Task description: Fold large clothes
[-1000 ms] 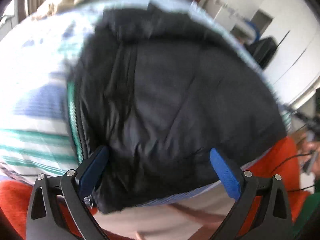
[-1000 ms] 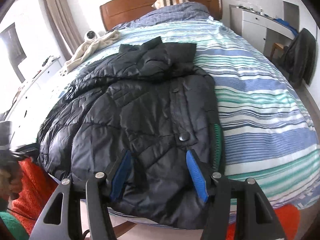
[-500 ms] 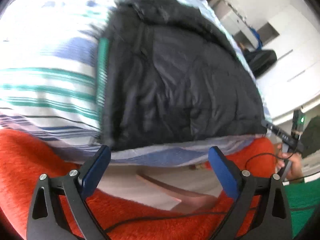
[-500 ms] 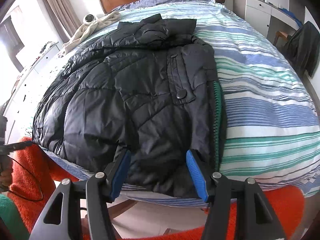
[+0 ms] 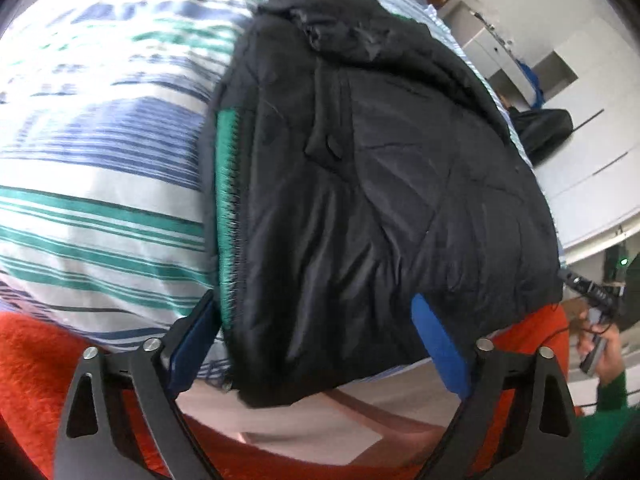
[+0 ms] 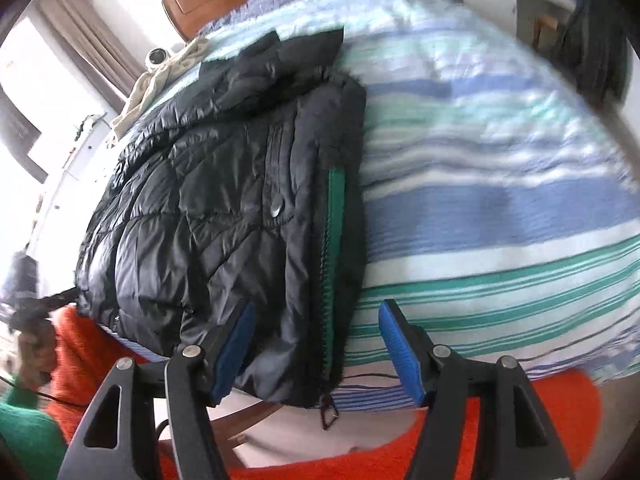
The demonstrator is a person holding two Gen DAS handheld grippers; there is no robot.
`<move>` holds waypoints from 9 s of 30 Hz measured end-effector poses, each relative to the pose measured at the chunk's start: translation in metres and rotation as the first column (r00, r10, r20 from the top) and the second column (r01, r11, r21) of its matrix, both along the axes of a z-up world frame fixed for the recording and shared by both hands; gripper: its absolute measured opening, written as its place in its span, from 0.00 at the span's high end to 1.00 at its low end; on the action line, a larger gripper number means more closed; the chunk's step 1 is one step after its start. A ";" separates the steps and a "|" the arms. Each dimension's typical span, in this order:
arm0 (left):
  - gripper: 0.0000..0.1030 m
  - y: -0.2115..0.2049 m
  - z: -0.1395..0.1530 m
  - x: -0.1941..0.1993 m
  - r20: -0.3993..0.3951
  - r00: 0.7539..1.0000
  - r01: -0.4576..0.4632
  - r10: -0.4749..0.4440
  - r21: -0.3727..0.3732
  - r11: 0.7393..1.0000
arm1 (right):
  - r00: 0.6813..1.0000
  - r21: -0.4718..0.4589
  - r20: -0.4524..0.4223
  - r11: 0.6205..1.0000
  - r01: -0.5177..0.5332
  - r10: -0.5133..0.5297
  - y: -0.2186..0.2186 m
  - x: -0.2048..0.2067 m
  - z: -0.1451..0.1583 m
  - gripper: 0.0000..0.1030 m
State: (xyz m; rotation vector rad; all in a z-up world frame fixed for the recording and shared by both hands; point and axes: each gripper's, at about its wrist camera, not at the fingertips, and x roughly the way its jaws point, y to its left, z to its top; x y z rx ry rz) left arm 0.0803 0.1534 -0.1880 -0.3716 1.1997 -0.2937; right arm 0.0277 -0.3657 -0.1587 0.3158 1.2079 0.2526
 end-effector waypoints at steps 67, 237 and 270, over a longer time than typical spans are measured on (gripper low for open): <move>0.02 0.042 0.136 0.175 0.189 0.982 0.027 -0.011 -0.084 0.996 | 0.977 0.212 0.181 0.974 0.074 -0.113 -0.006 0.219 0.057 0.01; 0.21 -0.189 0.030 0.109 0.229 0.922 0.244 -0.313 0.282 0.928 | 0.913 0.187 0.372 0.977 0.104 -0.169 0.022 0.291 -0.066 0.49; 0.09 -0.106 0.062 0.067 0.321 0.936 0.047 -0.144 0.293 0.955 | 0.917 -0.035 0.363 0.981 0.190 -0.164 0.035 0.081 -0.013 0.32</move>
